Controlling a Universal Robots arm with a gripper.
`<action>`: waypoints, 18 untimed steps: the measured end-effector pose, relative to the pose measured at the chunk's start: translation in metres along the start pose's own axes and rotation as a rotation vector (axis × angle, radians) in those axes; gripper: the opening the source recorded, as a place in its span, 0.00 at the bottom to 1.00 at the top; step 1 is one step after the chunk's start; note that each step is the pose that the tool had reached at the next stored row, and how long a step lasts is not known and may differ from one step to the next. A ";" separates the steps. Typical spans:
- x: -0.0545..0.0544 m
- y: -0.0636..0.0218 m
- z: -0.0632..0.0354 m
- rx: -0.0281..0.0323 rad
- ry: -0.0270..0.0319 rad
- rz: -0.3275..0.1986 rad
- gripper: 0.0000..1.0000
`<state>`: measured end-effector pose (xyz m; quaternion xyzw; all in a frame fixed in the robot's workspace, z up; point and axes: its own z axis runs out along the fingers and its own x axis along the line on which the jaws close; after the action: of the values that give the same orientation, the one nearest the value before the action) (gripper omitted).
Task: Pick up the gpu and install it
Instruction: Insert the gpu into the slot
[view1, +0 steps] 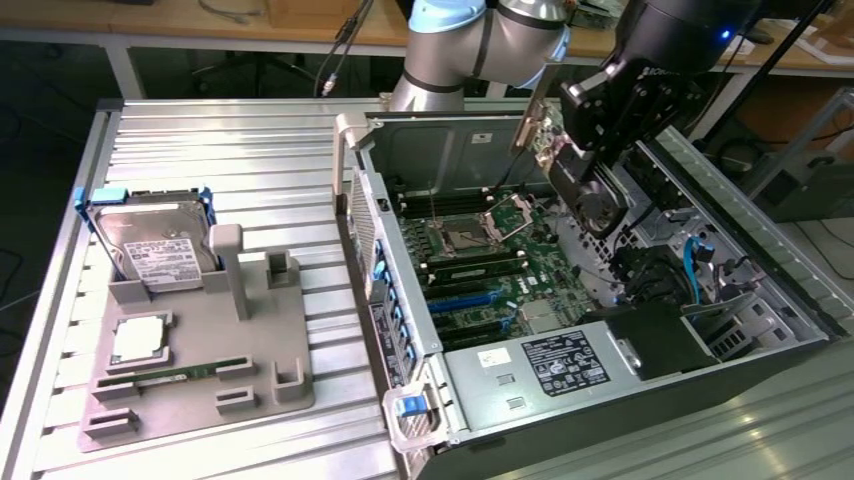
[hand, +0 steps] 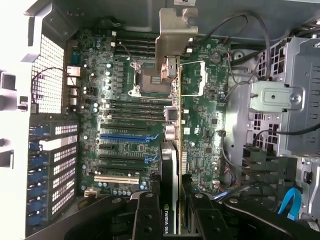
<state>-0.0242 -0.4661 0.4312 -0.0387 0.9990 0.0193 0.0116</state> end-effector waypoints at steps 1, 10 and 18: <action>0.000 0.0000 0.0000 -0.0002 0.0002 -0.006 0.27; 0.000 0.0000 0.0000 -0.0014 0.0022 -0.057 0.27; 0.000 0.0000 0.0000 -0.0023 0.0036 -0.094 0.27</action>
<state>-0.0242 -0.4661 0.4312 -0.0857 0.9961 0.0198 0.0107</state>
